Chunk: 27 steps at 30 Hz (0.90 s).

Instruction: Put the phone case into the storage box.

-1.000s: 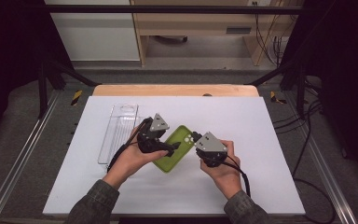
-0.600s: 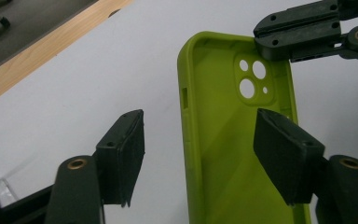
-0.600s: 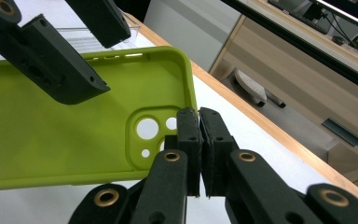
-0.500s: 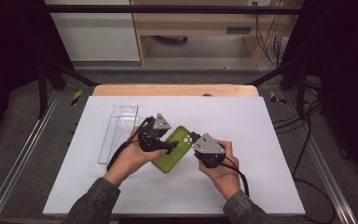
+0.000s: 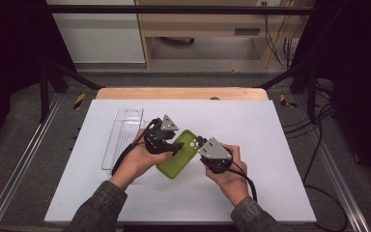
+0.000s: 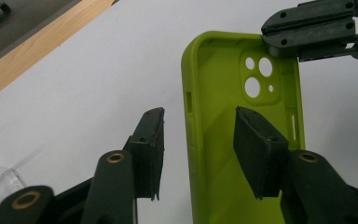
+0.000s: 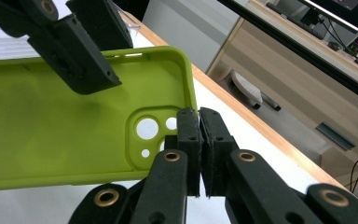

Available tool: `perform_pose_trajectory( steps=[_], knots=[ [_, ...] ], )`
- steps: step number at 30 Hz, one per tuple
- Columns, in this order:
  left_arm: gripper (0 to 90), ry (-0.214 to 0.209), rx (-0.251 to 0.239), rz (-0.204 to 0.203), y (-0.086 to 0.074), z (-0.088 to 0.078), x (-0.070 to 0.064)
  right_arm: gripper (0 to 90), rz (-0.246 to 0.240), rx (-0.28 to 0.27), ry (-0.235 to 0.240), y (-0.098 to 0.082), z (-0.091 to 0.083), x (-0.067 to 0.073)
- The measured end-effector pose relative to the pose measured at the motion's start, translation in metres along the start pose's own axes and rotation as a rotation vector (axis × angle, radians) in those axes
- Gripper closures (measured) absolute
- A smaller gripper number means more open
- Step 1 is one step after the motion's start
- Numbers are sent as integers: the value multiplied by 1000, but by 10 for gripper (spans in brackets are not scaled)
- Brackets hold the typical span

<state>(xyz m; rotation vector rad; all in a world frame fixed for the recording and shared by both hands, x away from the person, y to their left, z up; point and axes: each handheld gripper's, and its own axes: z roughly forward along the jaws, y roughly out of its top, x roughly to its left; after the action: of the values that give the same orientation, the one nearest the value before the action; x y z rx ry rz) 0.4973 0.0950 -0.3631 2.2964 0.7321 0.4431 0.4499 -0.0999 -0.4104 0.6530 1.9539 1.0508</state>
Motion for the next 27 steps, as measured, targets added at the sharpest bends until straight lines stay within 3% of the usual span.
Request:
perform_pose_trajectory(
  steps=[27],
  knots=[
    [660, -13, 38, 19, 8, 0, -2, 878, -27, 2, -11, 4, -2, 0]
  ],
)
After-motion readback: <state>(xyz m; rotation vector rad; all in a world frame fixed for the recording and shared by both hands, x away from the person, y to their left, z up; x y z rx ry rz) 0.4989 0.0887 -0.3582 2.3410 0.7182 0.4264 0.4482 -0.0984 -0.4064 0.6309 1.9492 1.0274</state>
